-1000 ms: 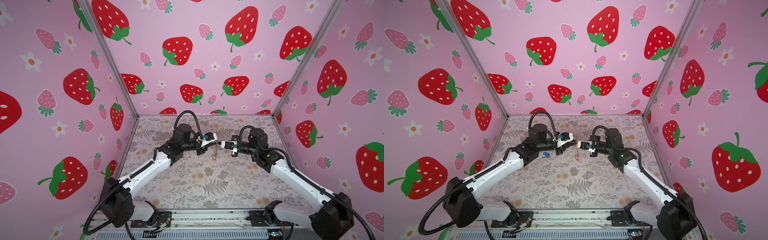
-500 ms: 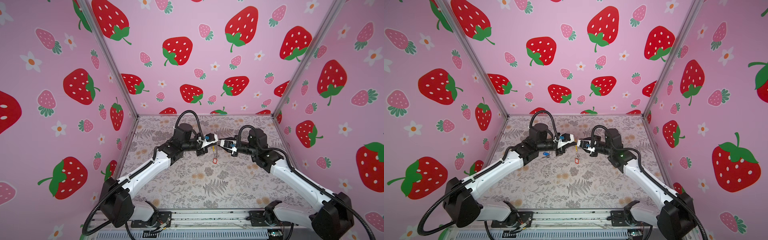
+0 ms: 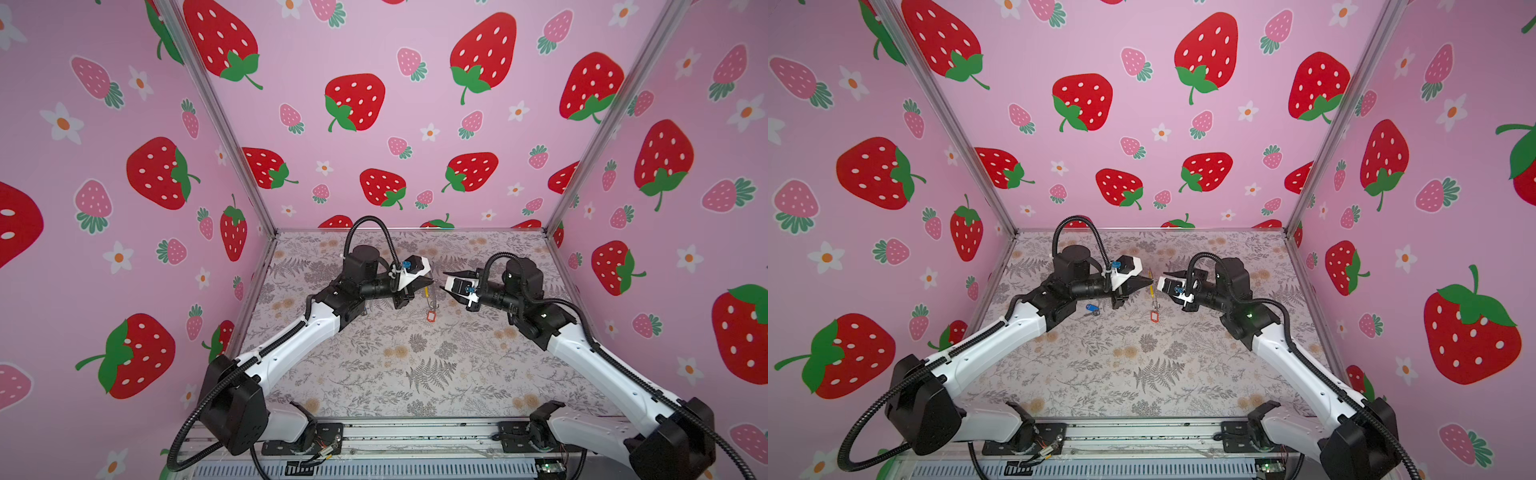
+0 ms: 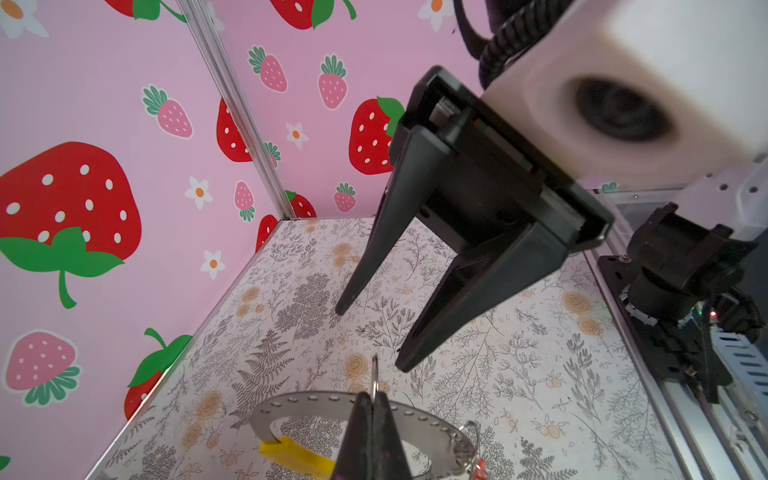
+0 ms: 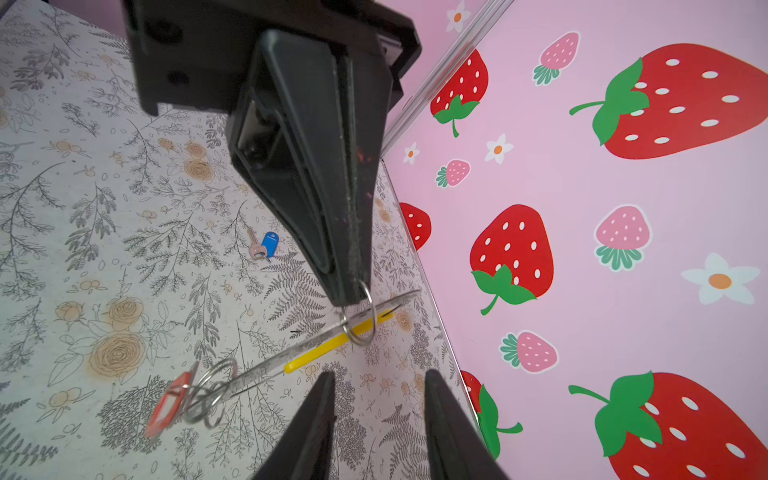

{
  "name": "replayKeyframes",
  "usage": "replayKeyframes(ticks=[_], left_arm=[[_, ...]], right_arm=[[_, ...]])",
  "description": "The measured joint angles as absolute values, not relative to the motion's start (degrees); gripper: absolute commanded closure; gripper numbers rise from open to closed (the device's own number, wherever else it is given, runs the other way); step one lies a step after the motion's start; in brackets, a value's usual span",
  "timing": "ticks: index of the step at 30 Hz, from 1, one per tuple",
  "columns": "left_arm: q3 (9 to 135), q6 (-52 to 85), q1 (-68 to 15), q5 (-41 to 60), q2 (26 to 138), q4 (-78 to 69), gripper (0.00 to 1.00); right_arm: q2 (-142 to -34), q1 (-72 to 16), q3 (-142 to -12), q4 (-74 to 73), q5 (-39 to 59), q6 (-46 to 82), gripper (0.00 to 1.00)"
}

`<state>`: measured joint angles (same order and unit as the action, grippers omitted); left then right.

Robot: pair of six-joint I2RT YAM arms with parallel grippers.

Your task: Put the keys on the keyring

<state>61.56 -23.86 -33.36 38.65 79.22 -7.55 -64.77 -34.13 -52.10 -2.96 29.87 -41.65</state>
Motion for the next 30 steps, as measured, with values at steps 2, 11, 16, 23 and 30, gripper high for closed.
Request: replayKeyframes(ticks=[2, 11, 16, 23, 30], left_arm=[[60.2, -22.0, -33.3, 38.7, 79.2, -10.2, 1.00], [55.2, -17.2, -33.3, 38.6, 79.0, -22.9, 1.00], [53.1, -16.6, -33.3, 38.6, 78.4, -27.2, 1.00], [52.8, -16.8, -33.2, 38.6, 78.2, -29.6, 1.00], [52.7, -17.7, -33.2, 38.6, 78.2, -29.8, 1.00]], right_arm=[[-64.9, -34.1, -52.1, -3.6, 30.5, -40.3, 0.65], [-66.2, -32.7, -51.8, -7.9, 35.4, -32.1, 0.73], [-67.9, -31.5, -51.8, -9.7, 38.2, -27.5, 0.76], [-69.5, -30.9, -51.8, -11.7, 41.9, -22.5, 0.81], [-69.6, -30.8, -51.8, -13.3, 44.4, -20.2, 0.82]])
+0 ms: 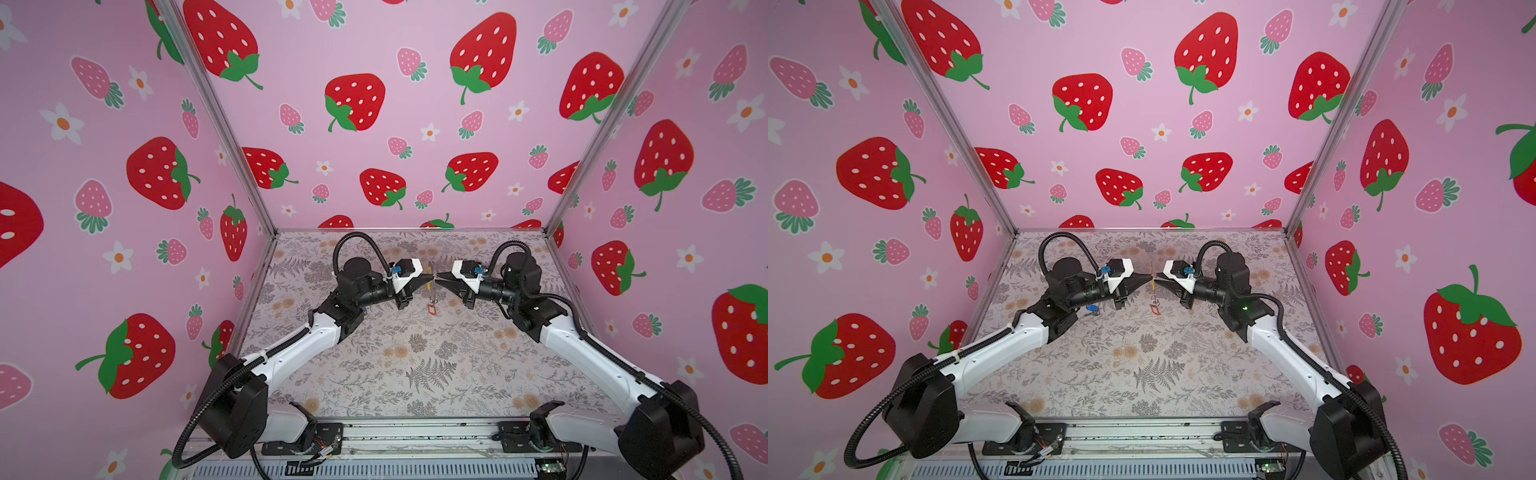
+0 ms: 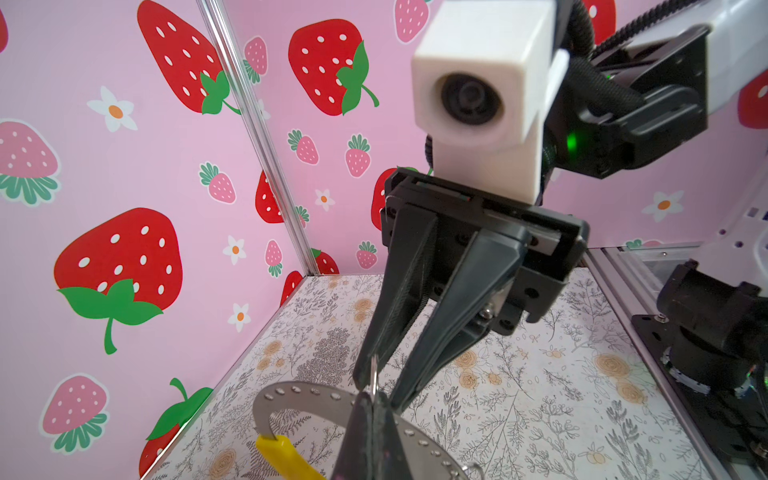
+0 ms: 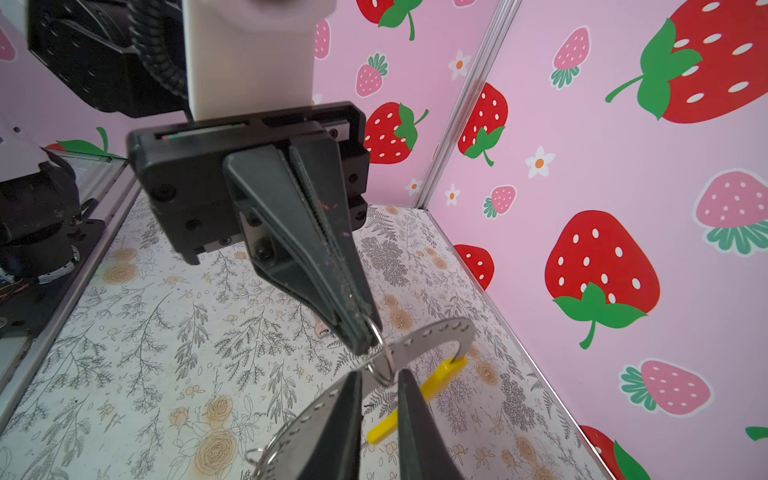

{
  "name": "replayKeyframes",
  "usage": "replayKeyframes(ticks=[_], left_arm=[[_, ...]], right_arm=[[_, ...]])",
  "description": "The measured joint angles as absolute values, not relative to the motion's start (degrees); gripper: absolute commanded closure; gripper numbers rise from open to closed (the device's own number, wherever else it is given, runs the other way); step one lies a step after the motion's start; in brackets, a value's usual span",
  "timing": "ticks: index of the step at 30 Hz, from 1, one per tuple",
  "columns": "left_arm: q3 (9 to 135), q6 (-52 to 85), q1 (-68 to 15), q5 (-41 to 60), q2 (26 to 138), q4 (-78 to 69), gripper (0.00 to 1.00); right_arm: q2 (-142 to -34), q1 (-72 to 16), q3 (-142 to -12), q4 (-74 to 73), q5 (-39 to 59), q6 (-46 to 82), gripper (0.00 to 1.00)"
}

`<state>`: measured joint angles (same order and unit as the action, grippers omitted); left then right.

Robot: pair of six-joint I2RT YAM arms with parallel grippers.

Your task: Put the keys on the keyring

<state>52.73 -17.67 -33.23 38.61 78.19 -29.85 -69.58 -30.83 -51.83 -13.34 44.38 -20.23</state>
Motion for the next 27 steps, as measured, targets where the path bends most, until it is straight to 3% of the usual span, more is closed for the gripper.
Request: replayKeyframes(ticks=[12, 18, 20, 22, 27], left_arm=[[52.6, -19.2, -33.0, 38.5, 78.1, -29.7, 1.00], [52.6, -20.8, -33.0, 38.5, 78.1, -28.8, 1.00], [52.6, -21.8, -33.0, 38.4, 78.1, -27.9, 0.83], [52.8, -22.7, -33.1, 37.9, 77.9, -26.0, 0.75], [54.4, -26.5, -33.2, 34.4, 76.9, -19.2, 0.74]], right_arm=[[-70.0, -30.2, -52.1, -14.0, 46.6, -18.5, 0.99], [-70.1, -30.2, -52.2, -13.1, 46.9, -18.2, 1.00], [-70.1, -30.2, -52.6, -11.7, 46.7, -18.6, 1.00], [-70.4, -30.2, -53.6, -9.8, 46.1, -19.6, 1.00], [-71.6, -30.2, -58.6, -2.7, 43.1, -23.2, 1.00]])
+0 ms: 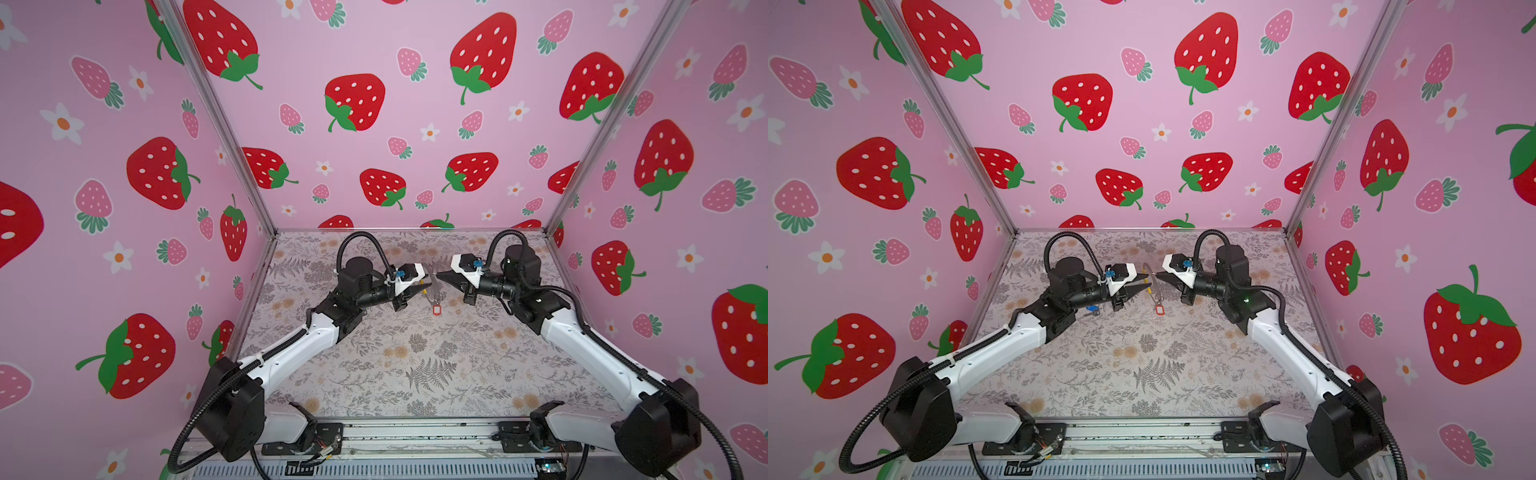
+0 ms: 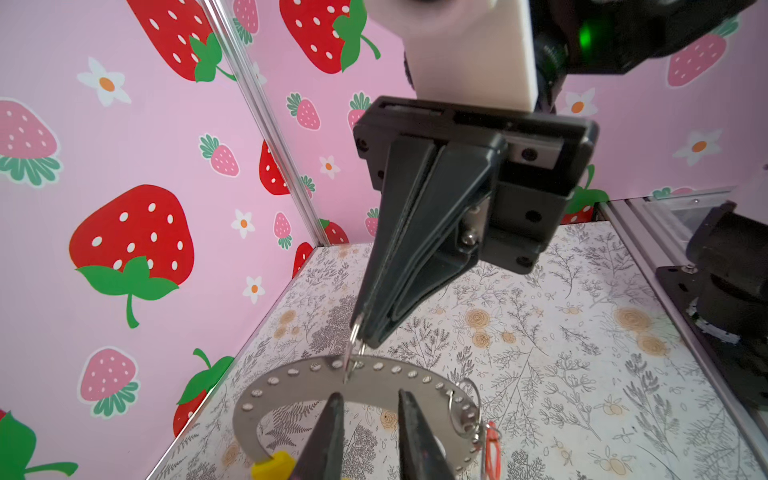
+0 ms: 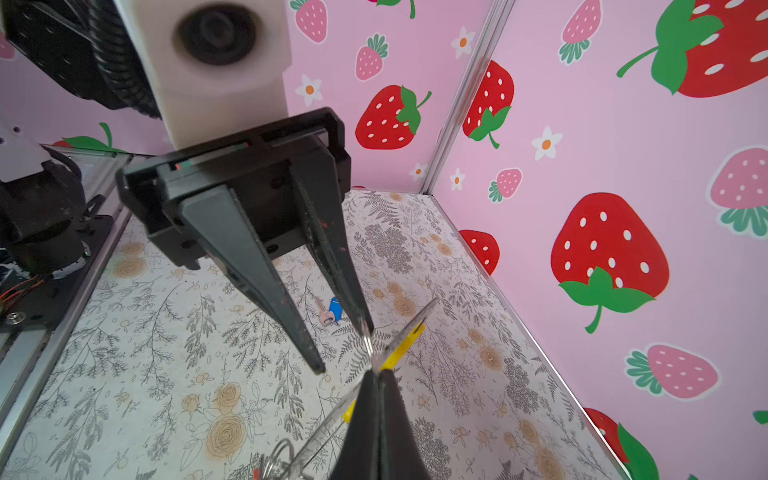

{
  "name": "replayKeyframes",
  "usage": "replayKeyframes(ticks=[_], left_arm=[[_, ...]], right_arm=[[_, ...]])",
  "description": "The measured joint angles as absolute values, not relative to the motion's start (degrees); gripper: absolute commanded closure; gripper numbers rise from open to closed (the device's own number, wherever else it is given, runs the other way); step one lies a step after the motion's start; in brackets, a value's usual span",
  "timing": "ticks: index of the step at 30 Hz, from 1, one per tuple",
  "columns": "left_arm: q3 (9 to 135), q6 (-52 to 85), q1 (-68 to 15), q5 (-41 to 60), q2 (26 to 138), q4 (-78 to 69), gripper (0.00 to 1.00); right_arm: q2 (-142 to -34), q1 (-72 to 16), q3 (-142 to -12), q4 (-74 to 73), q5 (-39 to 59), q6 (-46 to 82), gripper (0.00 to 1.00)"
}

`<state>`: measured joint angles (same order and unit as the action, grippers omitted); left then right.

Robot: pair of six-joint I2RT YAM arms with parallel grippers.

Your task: Put the keys on the keyring

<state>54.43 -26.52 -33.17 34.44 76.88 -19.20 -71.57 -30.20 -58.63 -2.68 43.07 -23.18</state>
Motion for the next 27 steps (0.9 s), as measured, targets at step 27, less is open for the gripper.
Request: replayKeyframes(ticks=[27], left_arm=[[65.0, -48.4, -42.1, 11.7, 81.5, -4.6, 0.76]], right_arm=[[-82.7, -33.9, -82.7, 33.5, 25.4, -29.7, 1.00]])
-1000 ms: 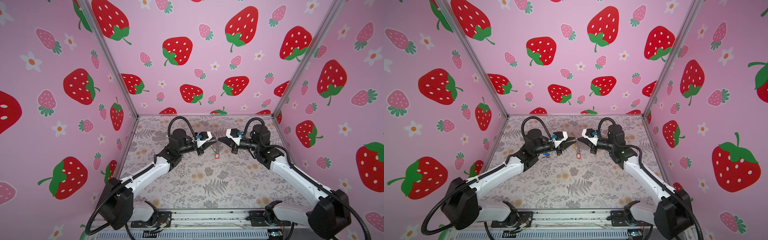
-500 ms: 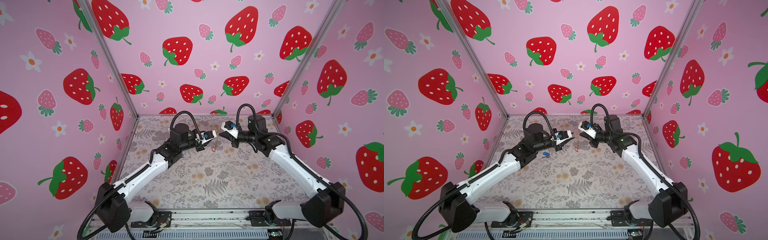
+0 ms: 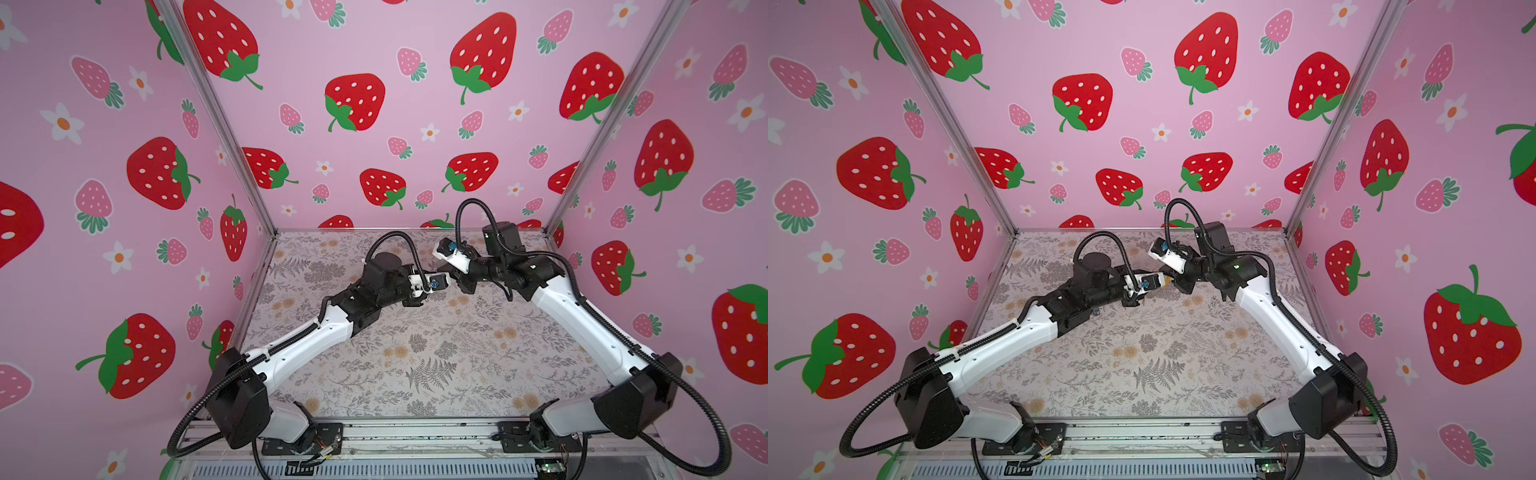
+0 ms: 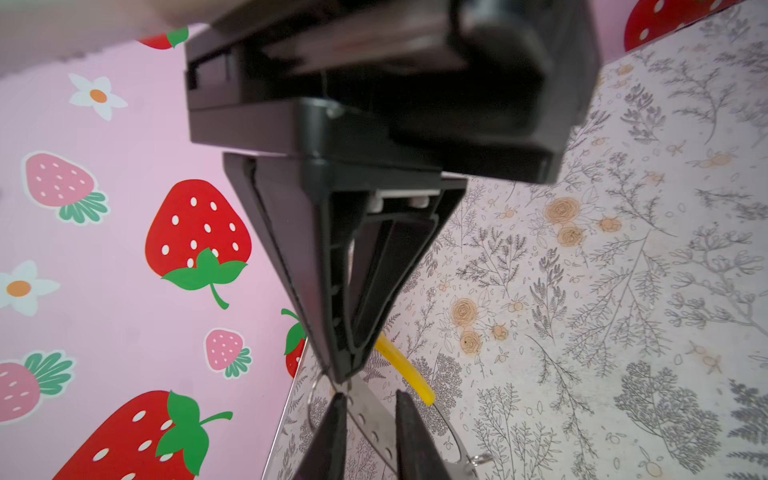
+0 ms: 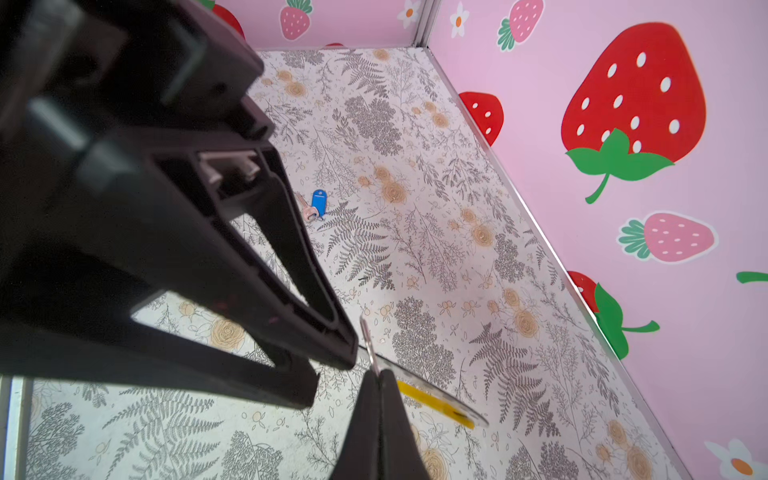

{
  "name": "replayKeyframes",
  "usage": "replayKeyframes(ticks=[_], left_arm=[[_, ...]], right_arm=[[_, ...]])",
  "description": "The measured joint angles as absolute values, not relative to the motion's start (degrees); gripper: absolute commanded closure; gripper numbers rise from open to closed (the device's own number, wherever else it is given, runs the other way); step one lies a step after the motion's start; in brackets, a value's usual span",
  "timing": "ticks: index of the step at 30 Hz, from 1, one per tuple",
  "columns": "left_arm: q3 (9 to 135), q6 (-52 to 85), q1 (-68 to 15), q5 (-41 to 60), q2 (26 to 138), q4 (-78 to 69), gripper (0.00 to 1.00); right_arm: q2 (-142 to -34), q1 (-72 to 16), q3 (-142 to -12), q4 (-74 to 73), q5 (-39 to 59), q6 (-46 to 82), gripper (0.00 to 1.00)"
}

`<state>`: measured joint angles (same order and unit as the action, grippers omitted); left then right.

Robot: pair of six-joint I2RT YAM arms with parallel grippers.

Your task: Put the keys on the keyring

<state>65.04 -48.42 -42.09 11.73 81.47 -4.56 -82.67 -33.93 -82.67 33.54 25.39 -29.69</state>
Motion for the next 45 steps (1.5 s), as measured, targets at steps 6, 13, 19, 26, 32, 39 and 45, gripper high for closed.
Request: replayKeyframes(ticks=[6, 13, 19, 26, 32, 39, 45], left_arm=[[62.5, -49.6, -42.8, 7.4, 80.4, -9.1, 0.76], [61.7, -50.4, -42.8, 4.9, 80.1, -9.9, 0.76], [61.7, -50.6, -42.8, 4.9, 80.2, -10.5, 0.76], [61.8, -50.5, -42.8, 5.0, 81.2, -10.4, 0.76], [62.2, -50.3, -42.8, 5.1, 82.5, -9.6, 0.77], [63.5, -49.6, -42.8, 5.2, 83.0, -8.7, 0.77], [64.2, -49.1, -42.9, 5.7, 83.0, -8.7, 0.78]], right_arm=[[-83.4, -34.2, -84.4, 36.8, 23.8, -29.6, 1.00], [-85.4, -34.5, -87.6, 40.4, 23.4, -29.6, 1.00], [-86.5, -34.9, -89.3, 42.5, 23.3, -29.4, 1.00], [-86.5, -35.1, -89.8, 43.1, 23.4, -29.2, 1.00], [-86.5, -35.1, -89.8, 43.5, 23.6, -29.2, 1.00], [-86.5, -35.2, -89.8, 43.6, 23.6, -29.2, 1.00], [-86.5, -35.2, -89.8, 43.6, 23.6, -29.1, 1.00]])
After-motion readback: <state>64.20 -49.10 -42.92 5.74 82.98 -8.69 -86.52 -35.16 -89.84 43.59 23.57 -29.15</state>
